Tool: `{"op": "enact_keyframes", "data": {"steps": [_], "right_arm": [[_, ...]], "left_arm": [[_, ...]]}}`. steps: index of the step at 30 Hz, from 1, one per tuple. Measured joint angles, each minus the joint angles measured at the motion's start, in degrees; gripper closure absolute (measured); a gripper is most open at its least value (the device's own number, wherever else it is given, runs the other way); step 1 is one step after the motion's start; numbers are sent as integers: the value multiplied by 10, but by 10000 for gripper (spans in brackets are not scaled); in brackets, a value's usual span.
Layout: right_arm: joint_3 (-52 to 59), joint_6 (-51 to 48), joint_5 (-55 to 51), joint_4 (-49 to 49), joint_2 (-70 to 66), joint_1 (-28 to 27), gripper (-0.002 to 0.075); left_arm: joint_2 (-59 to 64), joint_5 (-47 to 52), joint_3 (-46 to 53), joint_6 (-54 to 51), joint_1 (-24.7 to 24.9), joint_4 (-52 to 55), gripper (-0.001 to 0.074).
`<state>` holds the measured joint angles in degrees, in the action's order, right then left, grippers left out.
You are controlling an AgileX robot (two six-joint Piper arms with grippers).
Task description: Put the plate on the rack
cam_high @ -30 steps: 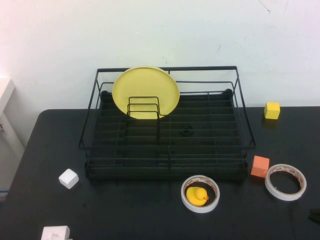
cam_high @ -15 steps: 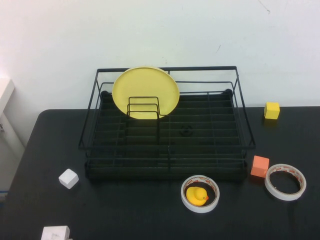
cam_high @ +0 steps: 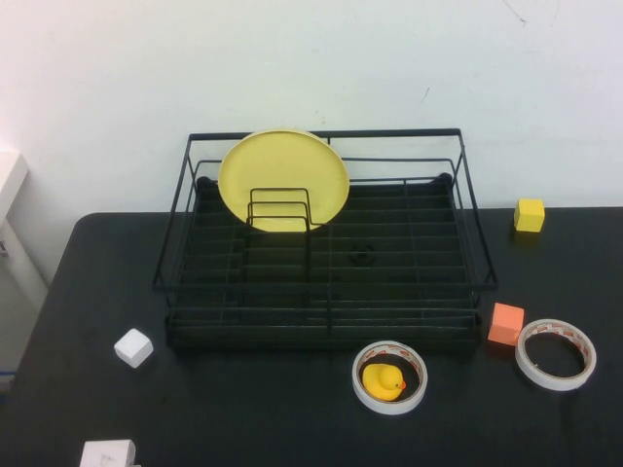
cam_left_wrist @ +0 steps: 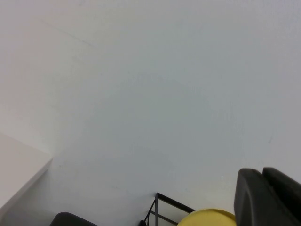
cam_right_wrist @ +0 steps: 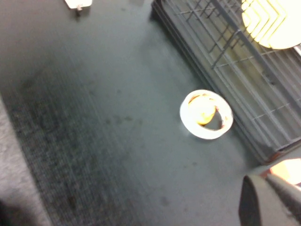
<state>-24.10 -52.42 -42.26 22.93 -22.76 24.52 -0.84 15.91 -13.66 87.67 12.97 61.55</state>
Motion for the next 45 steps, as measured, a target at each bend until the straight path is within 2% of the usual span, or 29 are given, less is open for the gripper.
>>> {"op": "enact_keyframes", "data": {"steps": [24, 29, 33, 35, 39, 41, 45], "right_arm": [[3, 2, -36, 10, 0, 0, 724], [3, 2, -36, 10, 0, 0, 724], [3, 2, -36, 10, 0, 0, 724], [3, 2, -36, 10, 0, 0, 724], [3, 2, -36, 11, 0, 0, 724], [3, 2, -36, 11, 0, 0, 724], [3, 2, -36, 11, 0, 0, 724]], "left_arm": [[0, 1, 1, -10, 0, 0, 735], [0, 13, 3, -41, 0, -93, 735], [0, 28, 4, -167, 0, -245, 735], [0, 21, 11, -291, 0, -353, 735], [0, -30, 54, -602, 0, -599, 735], [0, -51, 76, -694, 0, -646, 735], [0, -66, 128, -748, 0, -672, 735]]}}
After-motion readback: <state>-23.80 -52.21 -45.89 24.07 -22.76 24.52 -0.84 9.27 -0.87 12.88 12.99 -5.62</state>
